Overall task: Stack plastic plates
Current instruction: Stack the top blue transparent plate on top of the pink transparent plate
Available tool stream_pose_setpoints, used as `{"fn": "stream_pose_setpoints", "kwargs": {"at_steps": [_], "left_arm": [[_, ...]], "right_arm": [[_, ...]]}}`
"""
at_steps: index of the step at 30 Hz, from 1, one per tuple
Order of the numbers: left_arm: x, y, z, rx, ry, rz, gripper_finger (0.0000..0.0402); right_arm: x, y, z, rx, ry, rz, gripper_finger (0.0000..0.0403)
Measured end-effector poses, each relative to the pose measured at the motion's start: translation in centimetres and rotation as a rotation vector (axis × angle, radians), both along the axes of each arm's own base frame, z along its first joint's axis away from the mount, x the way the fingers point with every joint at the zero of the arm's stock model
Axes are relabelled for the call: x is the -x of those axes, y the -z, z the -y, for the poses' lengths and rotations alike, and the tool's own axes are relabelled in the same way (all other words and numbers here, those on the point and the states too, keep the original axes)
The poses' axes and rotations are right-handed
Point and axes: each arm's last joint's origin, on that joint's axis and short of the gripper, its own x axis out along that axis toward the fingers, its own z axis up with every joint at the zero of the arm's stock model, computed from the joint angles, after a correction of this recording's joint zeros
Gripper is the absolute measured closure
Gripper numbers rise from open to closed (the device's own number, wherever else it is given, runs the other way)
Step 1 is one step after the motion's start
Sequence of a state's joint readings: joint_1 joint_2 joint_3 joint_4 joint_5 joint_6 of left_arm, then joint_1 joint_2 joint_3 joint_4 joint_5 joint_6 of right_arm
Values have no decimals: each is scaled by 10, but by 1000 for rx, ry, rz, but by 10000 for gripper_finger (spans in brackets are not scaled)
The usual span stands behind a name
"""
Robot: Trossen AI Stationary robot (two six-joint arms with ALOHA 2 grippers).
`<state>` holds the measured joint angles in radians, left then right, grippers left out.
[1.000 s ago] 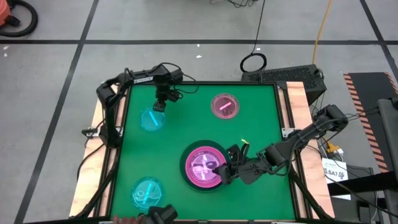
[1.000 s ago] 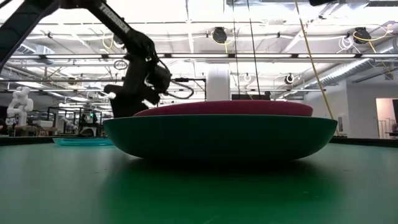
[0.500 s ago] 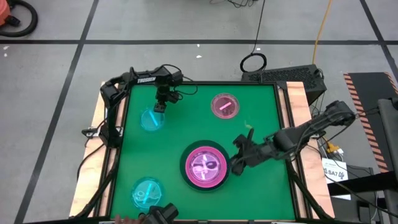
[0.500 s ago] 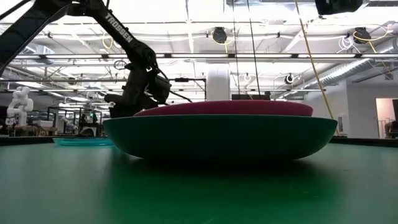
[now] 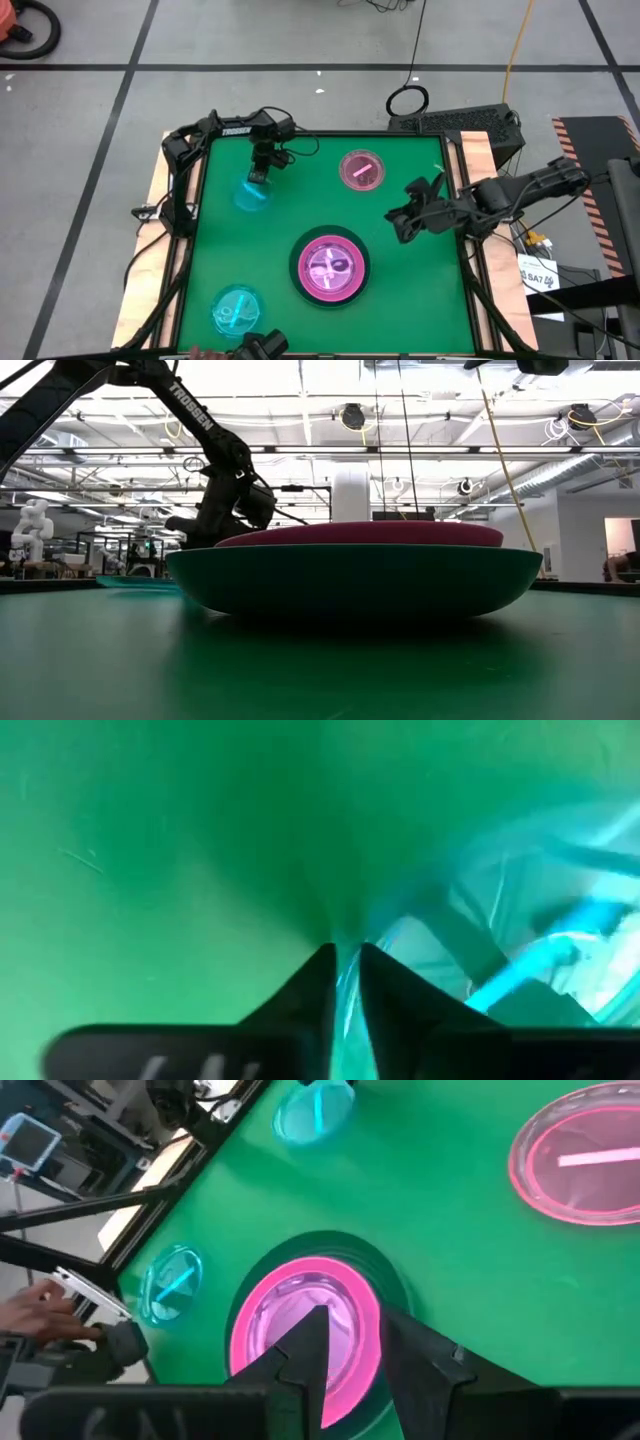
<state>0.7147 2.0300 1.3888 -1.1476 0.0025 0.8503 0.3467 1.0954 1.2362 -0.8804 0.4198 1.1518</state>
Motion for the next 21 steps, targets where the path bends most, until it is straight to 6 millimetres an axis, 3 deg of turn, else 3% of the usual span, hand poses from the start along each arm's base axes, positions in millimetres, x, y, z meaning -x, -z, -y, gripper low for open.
{"fn": "stream_pose_setpoints", "kwargs": {"at_steps": [4, 11, 21], "left_arm": [[-1, 0, 0, 8, -6, 15, 393], [-1, -7, 4, 71, -151, -2, 396], [-21, -60, 7, 156, -299, 24, 398]], "right_arm": [[9, -3, 3, 12, -7, -11, 314], [16, -1, 6, 45, -24, -64, 314], [17, 0, 6, 118, -94, -90, 314]]}}
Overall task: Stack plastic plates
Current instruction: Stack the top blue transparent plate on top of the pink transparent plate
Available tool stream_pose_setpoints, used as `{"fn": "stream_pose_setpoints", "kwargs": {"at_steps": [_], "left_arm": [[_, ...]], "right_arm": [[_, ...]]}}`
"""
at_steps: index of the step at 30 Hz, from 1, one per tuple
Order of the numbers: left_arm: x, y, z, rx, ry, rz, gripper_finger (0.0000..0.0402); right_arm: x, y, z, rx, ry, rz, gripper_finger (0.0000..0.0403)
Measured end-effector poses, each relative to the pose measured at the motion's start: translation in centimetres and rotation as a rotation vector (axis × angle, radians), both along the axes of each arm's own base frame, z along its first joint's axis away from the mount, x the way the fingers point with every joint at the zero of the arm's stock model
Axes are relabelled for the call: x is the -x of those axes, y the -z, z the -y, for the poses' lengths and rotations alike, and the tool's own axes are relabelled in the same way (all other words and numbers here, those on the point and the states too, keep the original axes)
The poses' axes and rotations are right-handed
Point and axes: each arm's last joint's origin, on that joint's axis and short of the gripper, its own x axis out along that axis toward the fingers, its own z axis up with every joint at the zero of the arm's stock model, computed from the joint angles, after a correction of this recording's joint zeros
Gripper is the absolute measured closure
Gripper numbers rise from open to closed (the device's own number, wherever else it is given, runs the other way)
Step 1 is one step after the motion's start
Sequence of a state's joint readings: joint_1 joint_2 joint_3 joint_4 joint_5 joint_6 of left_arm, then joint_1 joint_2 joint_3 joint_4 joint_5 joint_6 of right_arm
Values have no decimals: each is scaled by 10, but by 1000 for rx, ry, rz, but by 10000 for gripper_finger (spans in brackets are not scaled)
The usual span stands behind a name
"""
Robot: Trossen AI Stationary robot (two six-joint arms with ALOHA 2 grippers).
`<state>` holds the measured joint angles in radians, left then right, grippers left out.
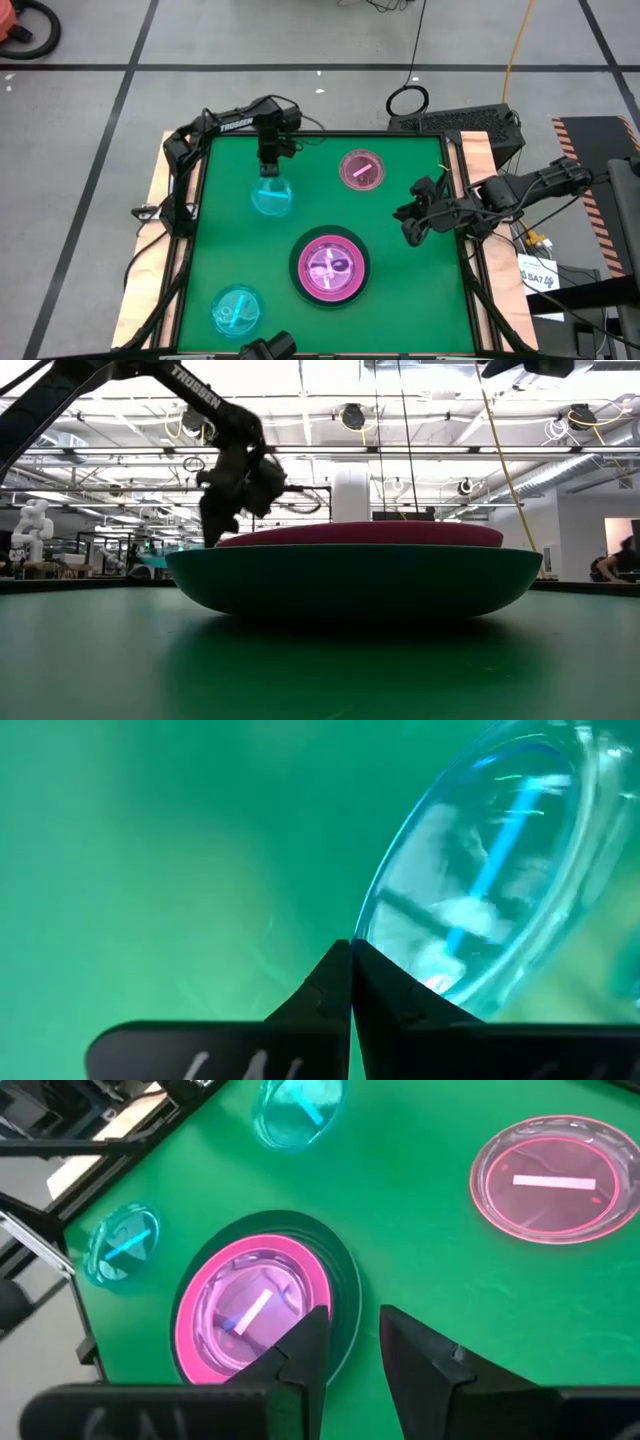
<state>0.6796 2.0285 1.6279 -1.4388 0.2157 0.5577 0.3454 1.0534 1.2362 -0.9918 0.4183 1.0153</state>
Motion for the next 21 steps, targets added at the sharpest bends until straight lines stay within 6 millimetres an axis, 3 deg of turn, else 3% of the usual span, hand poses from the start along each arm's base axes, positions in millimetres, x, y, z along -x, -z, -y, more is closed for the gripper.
{"fn": "stream_pose_setpoints", "kwargs": {"at_steps": [12, 17, 21], "left_arm": [[-39, -91, 13, 11, -258, 227, 398], [-57, -128, 38, 6, -344, 306, 399], [-75, -143, 70, 15, -373, 337, 399]], "right_arm": [[5, 3, 1, 63, -54, -69, 314], [10, -1, 4, 91, -91, -57, 314], [19, -6, 7, 98, -108, -27, 314]]}}
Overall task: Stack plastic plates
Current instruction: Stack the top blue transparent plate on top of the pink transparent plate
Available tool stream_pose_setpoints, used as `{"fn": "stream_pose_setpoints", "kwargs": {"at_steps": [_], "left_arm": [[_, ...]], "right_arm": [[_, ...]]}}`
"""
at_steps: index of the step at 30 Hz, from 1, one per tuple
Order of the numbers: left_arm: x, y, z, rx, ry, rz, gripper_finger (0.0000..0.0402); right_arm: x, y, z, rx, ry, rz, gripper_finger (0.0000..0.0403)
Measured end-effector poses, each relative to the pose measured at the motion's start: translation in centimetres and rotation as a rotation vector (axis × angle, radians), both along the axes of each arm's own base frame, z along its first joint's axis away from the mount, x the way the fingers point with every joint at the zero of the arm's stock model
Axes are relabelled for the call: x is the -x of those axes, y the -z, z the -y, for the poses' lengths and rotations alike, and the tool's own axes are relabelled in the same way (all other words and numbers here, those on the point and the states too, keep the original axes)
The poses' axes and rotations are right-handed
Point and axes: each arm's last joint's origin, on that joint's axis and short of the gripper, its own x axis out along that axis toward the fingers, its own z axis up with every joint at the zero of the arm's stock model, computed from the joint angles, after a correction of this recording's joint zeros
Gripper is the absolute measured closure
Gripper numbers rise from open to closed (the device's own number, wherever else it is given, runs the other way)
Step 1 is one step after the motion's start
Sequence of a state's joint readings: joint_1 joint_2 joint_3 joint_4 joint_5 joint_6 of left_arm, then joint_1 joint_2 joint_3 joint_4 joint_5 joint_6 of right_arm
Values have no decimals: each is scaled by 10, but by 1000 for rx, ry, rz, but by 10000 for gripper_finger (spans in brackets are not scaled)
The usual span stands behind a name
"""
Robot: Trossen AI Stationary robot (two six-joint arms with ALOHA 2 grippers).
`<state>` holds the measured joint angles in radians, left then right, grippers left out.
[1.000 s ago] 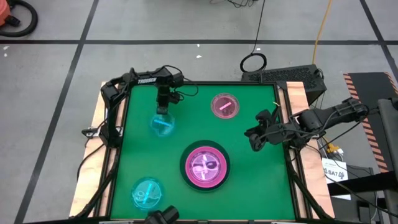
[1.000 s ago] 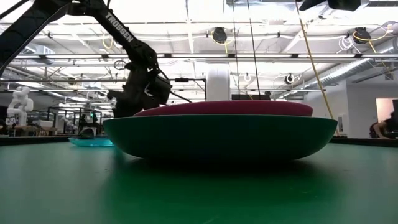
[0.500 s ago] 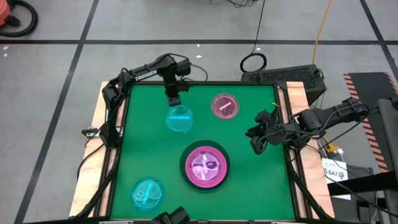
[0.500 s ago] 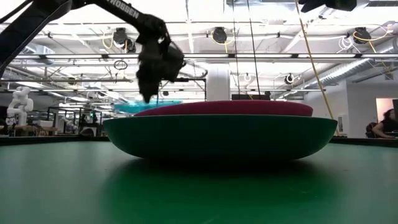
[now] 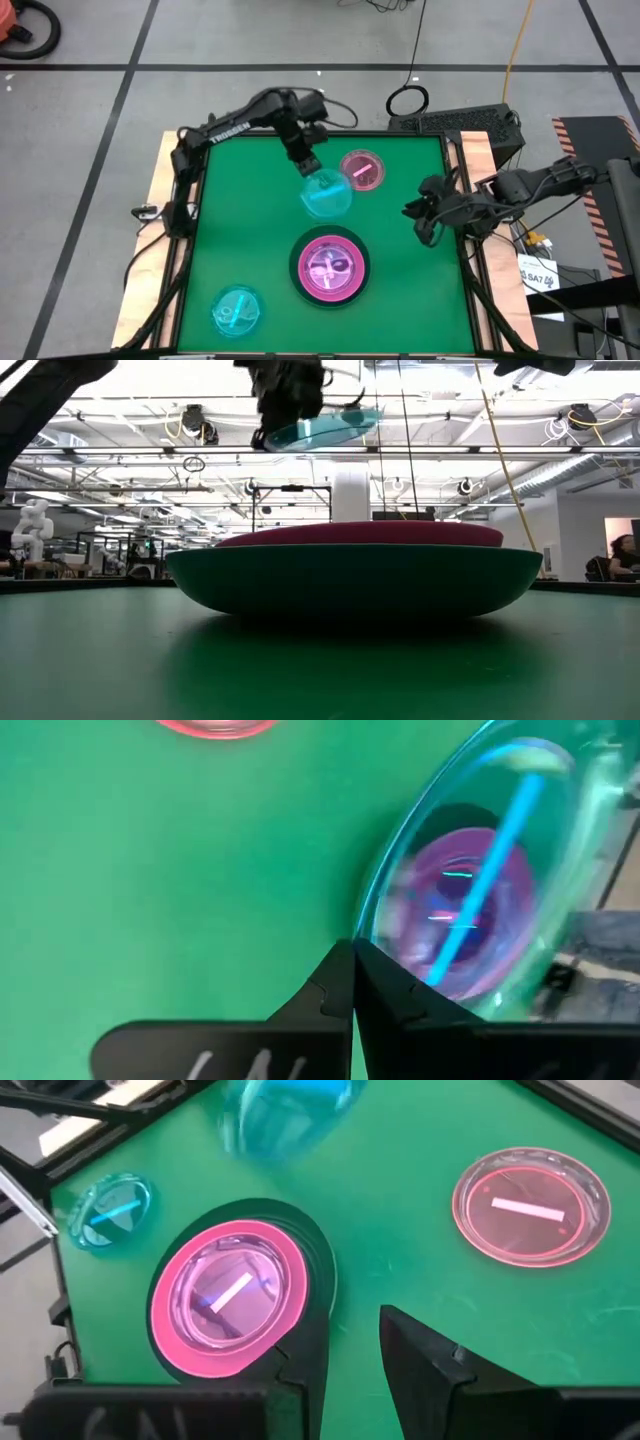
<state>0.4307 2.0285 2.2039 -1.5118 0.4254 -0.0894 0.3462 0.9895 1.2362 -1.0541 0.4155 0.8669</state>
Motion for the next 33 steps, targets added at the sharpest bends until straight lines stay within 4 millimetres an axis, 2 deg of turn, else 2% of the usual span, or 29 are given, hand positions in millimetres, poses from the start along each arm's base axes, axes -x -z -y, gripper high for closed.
{"fn": "stream_pose_setpoints", "kwargs": {"at_steps": [7, 11, 13, 16, 22, 26, 33], "left_arm": [[-30, -1, 69, -21, 33, 11, 399], [-38, 0, 94, -71, 2, 7, 399], [-40, 1, 103, -115, 0, -5, 399], [-50, 15, 117, -161, 24, -43, 399], [-75, 61, 139, -160, 96, -149, 399], [-86, 86, 144, -129, 115, -207, 399], [-86, 86, 152, -103, 136, -204, 392]], "right_arm": [[22, -7, 7, -27, 15, 29, 314], [32, -8, 8, -64, 41, 25, 314], [34, -8, 8, -80, 50, 26, 314], [34, -8, 6, -98, 55, 31, 314], [29, -9, -1, -149, 63, 65, 314], [24, -10, -6, -187, 60, 93, 314], [17, -9, -18, -260, 40, 101, 314]]}}
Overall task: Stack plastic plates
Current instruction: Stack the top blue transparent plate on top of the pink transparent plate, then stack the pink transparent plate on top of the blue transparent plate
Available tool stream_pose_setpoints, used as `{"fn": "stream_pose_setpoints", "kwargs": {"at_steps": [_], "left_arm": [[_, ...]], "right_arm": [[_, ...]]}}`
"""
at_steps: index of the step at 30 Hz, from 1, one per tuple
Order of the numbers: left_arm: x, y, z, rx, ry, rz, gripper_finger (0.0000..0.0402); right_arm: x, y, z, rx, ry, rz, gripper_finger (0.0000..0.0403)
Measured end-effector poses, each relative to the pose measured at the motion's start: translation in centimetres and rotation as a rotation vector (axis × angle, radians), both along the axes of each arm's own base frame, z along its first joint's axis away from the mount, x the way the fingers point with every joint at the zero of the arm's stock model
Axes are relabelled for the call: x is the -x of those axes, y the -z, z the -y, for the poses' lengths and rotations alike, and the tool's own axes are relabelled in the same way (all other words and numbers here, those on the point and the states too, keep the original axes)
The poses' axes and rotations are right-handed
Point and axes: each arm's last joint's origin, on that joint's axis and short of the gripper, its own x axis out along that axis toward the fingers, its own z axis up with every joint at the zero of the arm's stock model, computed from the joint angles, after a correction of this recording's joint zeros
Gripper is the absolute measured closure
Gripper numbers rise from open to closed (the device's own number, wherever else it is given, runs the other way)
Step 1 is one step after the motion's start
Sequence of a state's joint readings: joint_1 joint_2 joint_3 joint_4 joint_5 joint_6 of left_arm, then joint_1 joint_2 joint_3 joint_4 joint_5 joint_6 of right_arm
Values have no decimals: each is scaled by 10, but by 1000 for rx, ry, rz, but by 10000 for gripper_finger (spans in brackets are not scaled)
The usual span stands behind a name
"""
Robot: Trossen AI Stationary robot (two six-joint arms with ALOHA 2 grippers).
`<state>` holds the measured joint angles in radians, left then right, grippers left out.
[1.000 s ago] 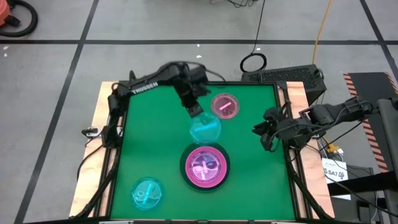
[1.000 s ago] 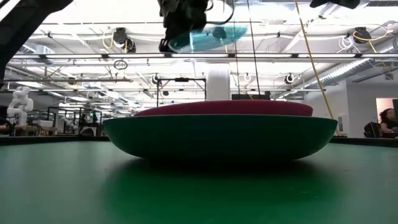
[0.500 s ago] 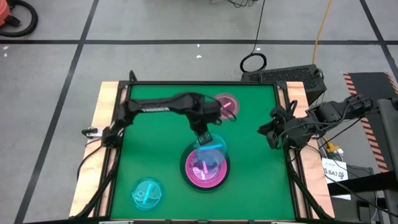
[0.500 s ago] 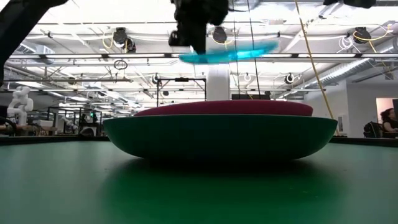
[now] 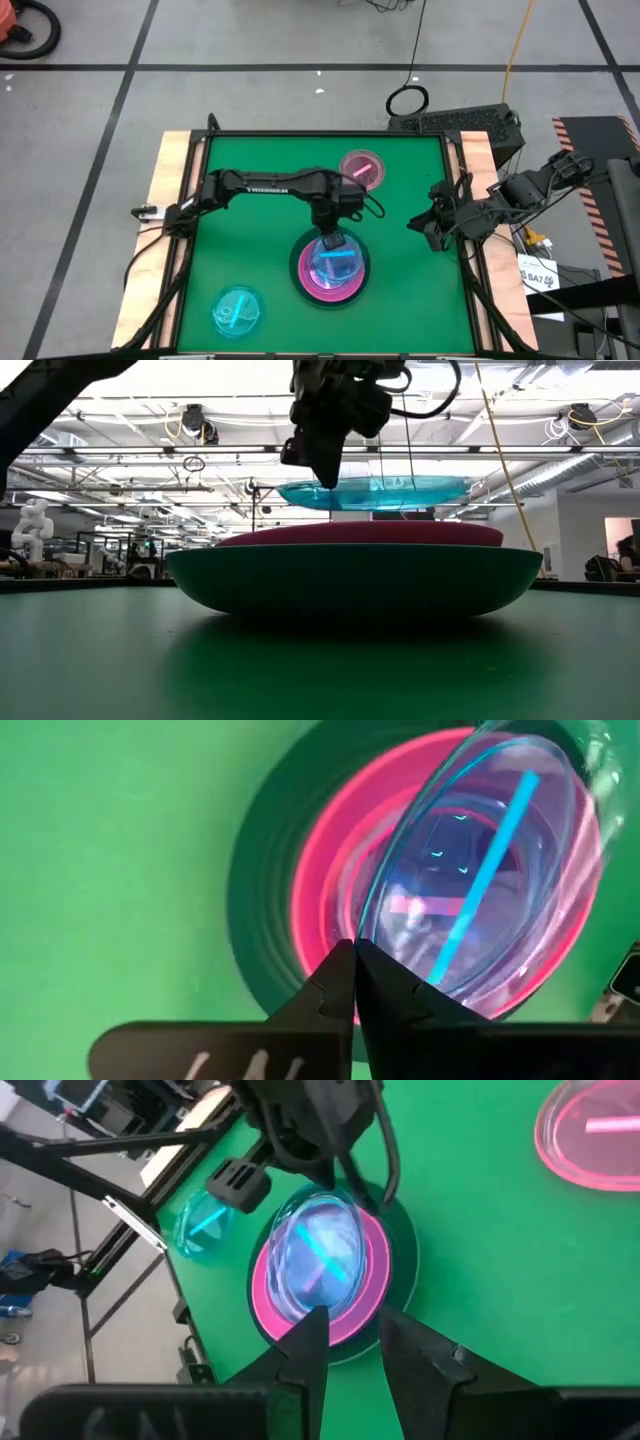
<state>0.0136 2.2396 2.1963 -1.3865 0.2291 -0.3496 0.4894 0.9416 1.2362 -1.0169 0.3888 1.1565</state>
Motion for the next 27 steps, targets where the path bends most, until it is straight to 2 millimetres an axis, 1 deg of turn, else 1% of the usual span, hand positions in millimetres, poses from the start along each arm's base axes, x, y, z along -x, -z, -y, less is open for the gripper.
{"fn": "stream_pose_setpoints", "kwargs": {"at_steps": [5, 8, 11, 14, 17, 19, 23, 27], "left_arm": [[0, 1, 15, 0, 22, -5, 371], [1, 1, 24, -57, 4, -17, 348], [3, 1, 27, -75, -53, -50, 311], [9, 2, 27, -79, -135, -120, 265], [16, 1, 31, -80, -214, -197, 231], [20, -7, 42, -70, -192, -182, 220], [35, -37, 69, -54, -139, -82, 216], [53, -60, 95, -189, -115, 19, 216]], "right_arm": [[-7, 6, -11, -16, -3, -39, 314], [-13, 12, -20, -14, -11, -70, 314], [-20, 18, -28, -2, -21, -101, 314], [-26, 23, -37, 11, -39, -120, 314], [-32, 27, -44, 13, -52, -122, 314], [-34, 29, -47, 9, -54, -124, 314], [-35, 34, -49, -10, -10, -158, 314], [-33, 36, -45, 38, 17, -190, 314]]}}
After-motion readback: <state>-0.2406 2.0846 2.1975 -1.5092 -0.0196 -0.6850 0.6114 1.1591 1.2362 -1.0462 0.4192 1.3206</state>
